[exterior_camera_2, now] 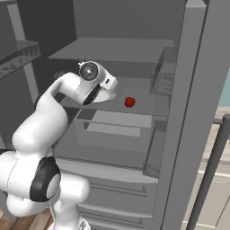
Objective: Retrieve the steak from the fridge and place it on the cutting board.
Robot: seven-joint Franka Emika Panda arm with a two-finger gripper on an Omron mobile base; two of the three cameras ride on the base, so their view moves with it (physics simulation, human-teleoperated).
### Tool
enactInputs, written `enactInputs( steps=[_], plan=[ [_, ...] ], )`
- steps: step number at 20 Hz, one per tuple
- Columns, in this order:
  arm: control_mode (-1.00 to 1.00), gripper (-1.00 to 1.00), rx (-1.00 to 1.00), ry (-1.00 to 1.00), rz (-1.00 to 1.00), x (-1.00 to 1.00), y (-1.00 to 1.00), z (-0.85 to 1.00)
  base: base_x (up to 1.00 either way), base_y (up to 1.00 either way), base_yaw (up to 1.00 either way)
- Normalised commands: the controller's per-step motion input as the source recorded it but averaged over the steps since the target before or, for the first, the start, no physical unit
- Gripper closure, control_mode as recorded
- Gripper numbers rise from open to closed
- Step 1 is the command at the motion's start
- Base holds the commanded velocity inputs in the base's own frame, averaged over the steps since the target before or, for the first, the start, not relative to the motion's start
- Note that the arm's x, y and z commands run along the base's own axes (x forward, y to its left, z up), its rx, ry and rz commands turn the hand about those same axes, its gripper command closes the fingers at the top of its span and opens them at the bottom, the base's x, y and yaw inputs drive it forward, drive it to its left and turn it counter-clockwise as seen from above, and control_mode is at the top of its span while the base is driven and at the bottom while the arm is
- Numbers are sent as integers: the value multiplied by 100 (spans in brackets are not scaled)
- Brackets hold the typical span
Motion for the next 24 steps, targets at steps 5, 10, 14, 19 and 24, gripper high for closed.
enactInputs(
  steps=[5,10,14,19,24],
  plan=[
    [-100,100,1,0,-3,-100,-100,87,0,0,0],
    [-100,100,0,2,0,-100,-82,34,0,0,0],
    [-100,100,-8,8,0,-100,-34,1,0,0,0],
    [-100,100,-24,15,0,-100,4,-3,0,0,0],
    [-100,100,-34,16,8,-100,38,-34,0,0,0]
  ],
)
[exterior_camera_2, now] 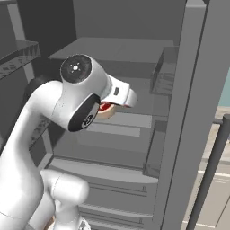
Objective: Retrieve the steak from the fridge and place it on the cutting board.
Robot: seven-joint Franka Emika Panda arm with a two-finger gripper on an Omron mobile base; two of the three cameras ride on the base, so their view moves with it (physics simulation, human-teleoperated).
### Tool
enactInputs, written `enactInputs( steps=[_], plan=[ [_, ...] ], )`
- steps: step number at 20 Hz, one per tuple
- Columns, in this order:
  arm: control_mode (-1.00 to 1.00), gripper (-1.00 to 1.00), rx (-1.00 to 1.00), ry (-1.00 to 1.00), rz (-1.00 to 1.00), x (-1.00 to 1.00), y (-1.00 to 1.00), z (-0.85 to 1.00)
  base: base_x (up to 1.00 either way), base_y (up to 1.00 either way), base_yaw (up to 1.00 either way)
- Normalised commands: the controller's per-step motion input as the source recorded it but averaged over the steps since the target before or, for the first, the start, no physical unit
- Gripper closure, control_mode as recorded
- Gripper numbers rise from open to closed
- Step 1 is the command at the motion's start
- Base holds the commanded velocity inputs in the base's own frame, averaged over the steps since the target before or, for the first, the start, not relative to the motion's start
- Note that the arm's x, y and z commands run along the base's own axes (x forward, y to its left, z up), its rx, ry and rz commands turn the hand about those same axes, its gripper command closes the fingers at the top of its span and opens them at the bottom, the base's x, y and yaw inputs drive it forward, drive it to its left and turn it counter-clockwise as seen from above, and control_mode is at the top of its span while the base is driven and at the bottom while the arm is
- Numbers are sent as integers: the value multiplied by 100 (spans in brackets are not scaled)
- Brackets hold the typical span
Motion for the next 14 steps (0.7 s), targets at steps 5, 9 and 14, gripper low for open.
enactInputs(
  steps=[5,9,14],
  plan=[
    [-100,100,-33,20,25,-100,49,-78,0,0,0],
    [-100,100,-15,12,31,-87,48,-51,0,0,0],
    [-100,100,5,-19,5,-41,15,5,0,0,0]
  ],
)
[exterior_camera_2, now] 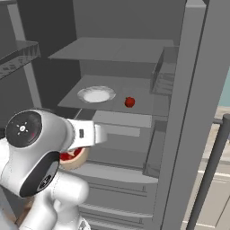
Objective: Retrieve the steak from the fridge and place it on the cutting board.
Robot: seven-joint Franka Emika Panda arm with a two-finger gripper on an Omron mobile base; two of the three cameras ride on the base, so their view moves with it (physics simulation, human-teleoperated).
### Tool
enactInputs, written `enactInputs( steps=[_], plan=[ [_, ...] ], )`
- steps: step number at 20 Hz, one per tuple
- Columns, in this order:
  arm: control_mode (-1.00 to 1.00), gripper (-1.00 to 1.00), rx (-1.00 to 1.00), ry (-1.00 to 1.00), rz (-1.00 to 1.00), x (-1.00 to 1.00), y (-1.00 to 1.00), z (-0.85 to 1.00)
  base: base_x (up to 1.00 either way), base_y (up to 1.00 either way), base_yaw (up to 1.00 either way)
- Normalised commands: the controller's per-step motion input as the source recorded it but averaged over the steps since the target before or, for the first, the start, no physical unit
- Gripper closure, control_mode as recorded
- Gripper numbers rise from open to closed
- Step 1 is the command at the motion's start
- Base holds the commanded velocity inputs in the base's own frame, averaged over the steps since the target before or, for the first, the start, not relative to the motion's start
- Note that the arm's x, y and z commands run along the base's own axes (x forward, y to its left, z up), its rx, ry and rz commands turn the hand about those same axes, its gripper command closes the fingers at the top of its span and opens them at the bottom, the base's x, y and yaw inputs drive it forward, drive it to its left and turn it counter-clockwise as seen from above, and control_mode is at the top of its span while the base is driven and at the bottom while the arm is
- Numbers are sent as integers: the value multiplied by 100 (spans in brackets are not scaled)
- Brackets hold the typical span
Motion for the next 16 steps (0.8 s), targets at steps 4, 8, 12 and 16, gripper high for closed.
enactInputs(
  steps=[4,8,12,16],
  plan=[
    [-100,100,4,-27,3,-41,32,2,0,0,0],
    [-100,100,0,0,0,0,0,0,0,0,0],
    [-100,100,0,0,3,-26,0,0,0,0,0],
    [-100,100,-8,3,15,-92,1,-33,0,0,0]
  ],
)
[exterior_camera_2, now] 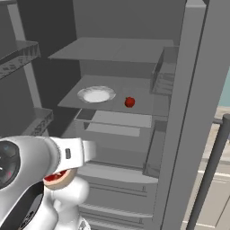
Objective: Retrieve the steak from the fridge and place it on the cutting board.
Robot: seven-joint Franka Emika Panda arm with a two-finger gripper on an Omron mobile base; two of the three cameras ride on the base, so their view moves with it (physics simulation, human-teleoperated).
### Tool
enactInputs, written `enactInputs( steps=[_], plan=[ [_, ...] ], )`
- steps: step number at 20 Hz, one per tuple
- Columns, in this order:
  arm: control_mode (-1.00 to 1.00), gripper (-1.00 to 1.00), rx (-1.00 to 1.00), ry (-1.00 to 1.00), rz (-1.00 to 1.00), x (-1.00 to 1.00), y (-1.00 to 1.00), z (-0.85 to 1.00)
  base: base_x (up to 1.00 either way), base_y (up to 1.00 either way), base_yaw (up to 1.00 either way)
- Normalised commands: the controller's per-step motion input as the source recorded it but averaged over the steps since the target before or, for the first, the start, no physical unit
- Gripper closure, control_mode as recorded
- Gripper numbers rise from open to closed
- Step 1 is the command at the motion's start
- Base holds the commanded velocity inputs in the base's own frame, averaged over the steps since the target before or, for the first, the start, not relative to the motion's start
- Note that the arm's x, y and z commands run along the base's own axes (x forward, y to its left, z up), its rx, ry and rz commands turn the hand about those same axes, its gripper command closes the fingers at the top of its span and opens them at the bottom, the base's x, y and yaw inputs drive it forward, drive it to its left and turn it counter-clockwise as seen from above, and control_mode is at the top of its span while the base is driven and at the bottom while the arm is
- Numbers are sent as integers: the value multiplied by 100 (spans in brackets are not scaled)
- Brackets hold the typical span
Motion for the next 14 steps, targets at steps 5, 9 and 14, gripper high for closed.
enactInputs(
  steps=[5,9,14],
  plan=[
    [100,100,0,0,0,0,0,0,-97,2,0],
    [100,100,0,0,0,0,0,0,-26,-21,-72],
    [100,100,0,0,0,0,0,0,4,-19,-98]
  ],
)
